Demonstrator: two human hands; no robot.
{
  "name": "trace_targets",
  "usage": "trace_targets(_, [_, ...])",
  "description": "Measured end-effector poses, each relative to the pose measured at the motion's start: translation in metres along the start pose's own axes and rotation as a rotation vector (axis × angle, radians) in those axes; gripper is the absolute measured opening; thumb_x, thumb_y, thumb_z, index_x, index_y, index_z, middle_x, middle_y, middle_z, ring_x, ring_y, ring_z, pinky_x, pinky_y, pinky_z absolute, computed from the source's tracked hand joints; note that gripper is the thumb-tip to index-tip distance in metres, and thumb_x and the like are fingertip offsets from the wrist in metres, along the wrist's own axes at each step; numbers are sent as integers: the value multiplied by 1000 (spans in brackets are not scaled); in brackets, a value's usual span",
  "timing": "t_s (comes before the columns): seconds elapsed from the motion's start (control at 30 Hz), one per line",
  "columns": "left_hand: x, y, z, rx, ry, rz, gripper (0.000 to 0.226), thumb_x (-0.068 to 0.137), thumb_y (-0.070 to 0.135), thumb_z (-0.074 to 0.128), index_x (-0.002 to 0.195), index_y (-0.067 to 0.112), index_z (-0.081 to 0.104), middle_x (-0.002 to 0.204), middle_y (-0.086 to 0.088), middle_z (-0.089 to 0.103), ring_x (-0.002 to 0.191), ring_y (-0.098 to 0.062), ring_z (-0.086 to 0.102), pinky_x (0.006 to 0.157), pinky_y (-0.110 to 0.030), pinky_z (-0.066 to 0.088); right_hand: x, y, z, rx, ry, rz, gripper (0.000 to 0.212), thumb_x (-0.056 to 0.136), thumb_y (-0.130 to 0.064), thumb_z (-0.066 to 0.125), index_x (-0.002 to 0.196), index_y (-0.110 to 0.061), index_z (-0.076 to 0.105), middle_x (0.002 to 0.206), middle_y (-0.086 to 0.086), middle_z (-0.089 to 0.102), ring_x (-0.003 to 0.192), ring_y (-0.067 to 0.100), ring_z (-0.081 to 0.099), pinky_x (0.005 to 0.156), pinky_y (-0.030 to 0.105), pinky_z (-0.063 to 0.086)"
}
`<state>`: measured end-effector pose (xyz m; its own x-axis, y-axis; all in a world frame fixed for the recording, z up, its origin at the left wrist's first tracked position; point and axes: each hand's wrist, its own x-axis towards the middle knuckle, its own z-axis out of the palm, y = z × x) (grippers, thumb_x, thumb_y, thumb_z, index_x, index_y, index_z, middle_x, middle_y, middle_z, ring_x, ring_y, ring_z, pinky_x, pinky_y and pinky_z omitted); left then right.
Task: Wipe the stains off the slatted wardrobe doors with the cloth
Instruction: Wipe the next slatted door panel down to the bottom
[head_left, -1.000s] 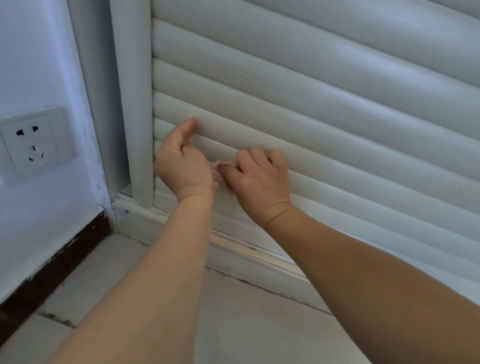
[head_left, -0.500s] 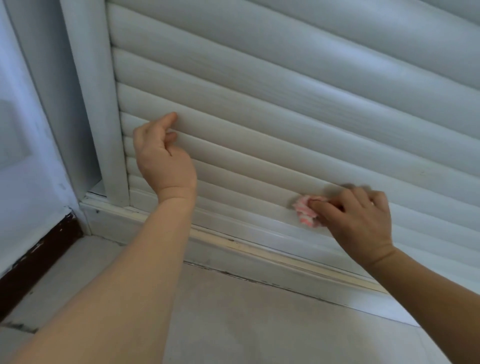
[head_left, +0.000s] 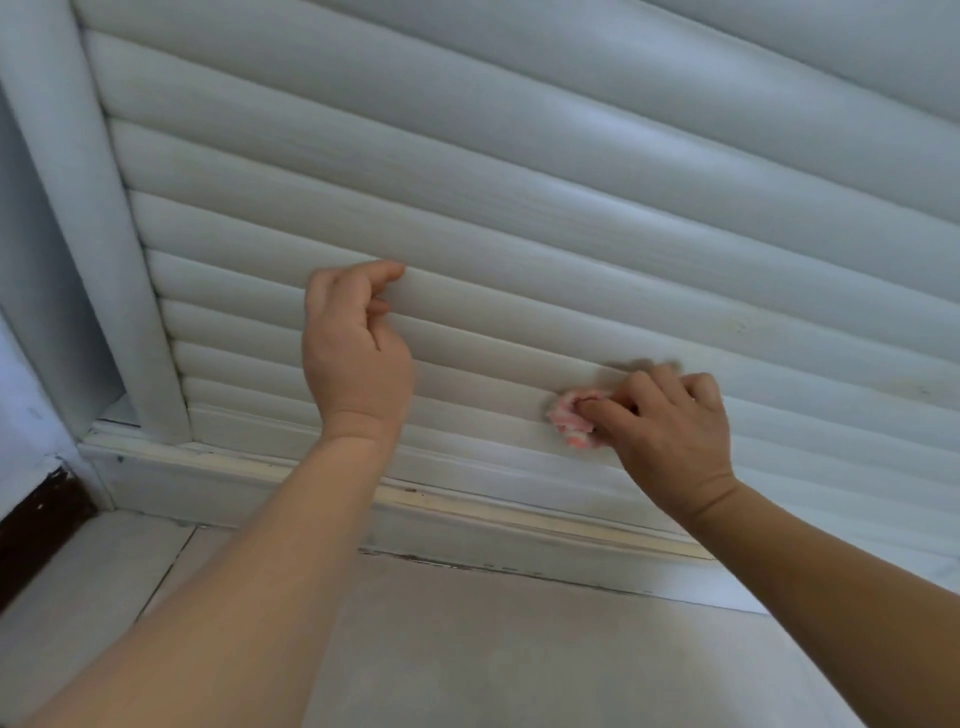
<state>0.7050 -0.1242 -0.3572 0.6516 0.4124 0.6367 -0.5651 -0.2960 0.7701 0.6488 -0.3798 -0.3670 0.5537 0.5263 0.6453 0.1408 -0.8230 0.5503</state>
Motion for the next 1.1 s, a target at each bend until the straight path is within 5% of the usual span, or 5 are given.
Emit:
trace_targets(0.17, [-16,26,21,-23,-113,103,51,63,-10,34,98,5,67,95,-1,48,76,-8,50,74,-13,40,-57,46,-24,11,-102,277,16,65,-14,77,80,-19,73,70,4,59,68,28,50,61,30,26])
trace_targets(0.37, [-30,64,59,-52,-183,204,52,65,5,29,100,8,68,97,-2,50,87,-21,54,77,-25,44,-15,43,-44,215,58,493,25,78,-23,55,92,-17,75,84,8,65,72,33,59,56,30,45])
trace_targets(0.8, [-53,79,87,369,-219,439,52,67,16,37,109,16,69,110,-9,63,99,-25,43,84,-40,36,9,21,-17,210,181,496,20,77,-23,59,92,-25,73,90,3,65,84,23,44,55,30,41])
trace_targets(0.97, [-54,68,89,507,-169,583,54,66,2,49,114,19,66,115,-6,61,103,-25,44,91,-42,29,-30,51,-21,272,159,745,23,79,-20,56,98,-29,66,97,3,62,87,22,44,53,24,34])
trace_targets(1.1, [-50,62,86,527,-156,663,54,67,-2,50,114,20,66,115,-5,62,104,-25,45,95,-46,28,-43,59,-28,379,134,1186,34,84,-6,56,110,-25,66,114,3,54,107,24,43,60,28,29])
